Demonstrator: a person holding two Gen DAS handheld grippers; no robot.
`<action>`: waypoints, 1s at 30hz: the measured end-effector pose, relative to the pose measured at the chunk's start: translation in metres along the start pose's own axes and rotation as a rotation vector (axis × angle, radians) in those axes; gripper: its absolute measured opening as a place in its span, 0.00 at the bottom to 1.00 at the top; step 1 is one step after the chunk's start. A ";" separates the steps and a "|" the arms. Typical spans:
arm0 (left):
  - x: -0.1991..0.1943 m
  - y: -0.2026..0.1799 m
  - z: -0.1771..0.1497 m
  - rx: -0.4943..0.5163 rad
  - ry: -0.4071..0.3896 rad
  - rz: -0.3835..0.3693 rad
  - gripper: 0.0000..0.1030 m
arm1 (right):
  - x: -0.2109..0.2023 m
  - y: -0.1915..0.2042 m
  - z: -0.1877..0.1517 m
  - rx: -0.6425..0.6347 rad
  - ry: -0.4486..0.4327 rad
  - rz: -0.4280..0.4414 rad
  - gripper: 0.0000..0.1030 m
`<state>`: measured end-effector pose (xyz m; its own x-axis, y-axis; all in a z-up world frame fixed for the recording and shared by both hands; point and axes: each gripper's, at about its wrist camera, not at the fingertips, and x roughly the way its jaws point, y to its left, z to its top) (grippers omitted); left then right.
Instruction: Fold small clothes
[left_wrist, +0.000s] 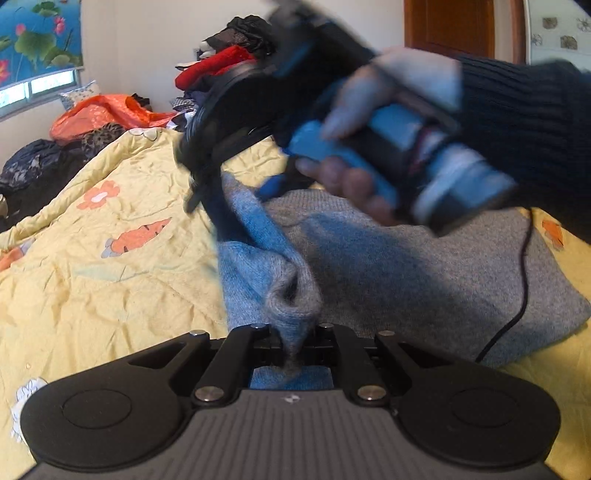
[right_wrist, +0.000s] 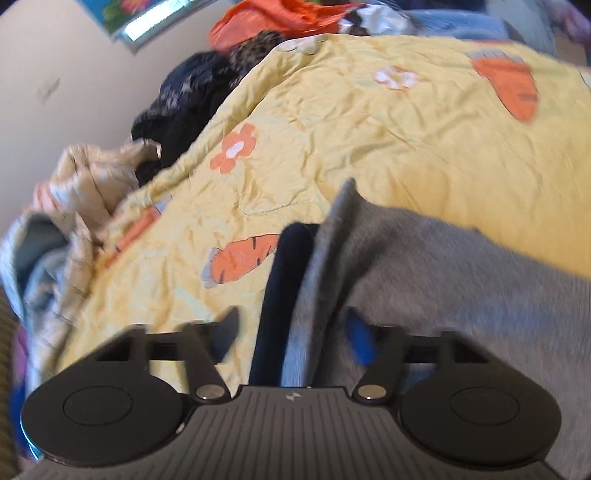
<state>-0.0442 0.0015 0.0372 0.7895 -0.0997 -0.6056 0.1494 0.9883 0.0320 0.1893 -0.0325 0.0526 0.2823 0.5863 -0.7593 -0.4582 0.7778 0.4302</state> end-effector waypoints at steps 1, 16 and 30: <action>0.000 -0.001 0.001 0.009 -0.001 -0.001 0.05 | 0.009 0.000 0.005 -0.026 0.019 -0.023 0.15; -0.003 -0.129 0.045 0.138 -0.047 -0.402 0.05 | -0.189 -0.172 -0.064 0.171 -0.243 -0.067 0.14; 0.037 -0.200 0.016 0.316 0.090 -0.447 0.06 | -0.190 -0.251 -0.119 0.385 -0.332 -0.067 0.19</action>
<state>-0.0352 -0.2014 0.0216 0.5565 -0.4777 -0.6798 0.6405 0.7678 -0.0152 0.1498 -0.3659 0.0307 0.5813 0.5241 -0.6225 -0.1039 0.8065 0.5820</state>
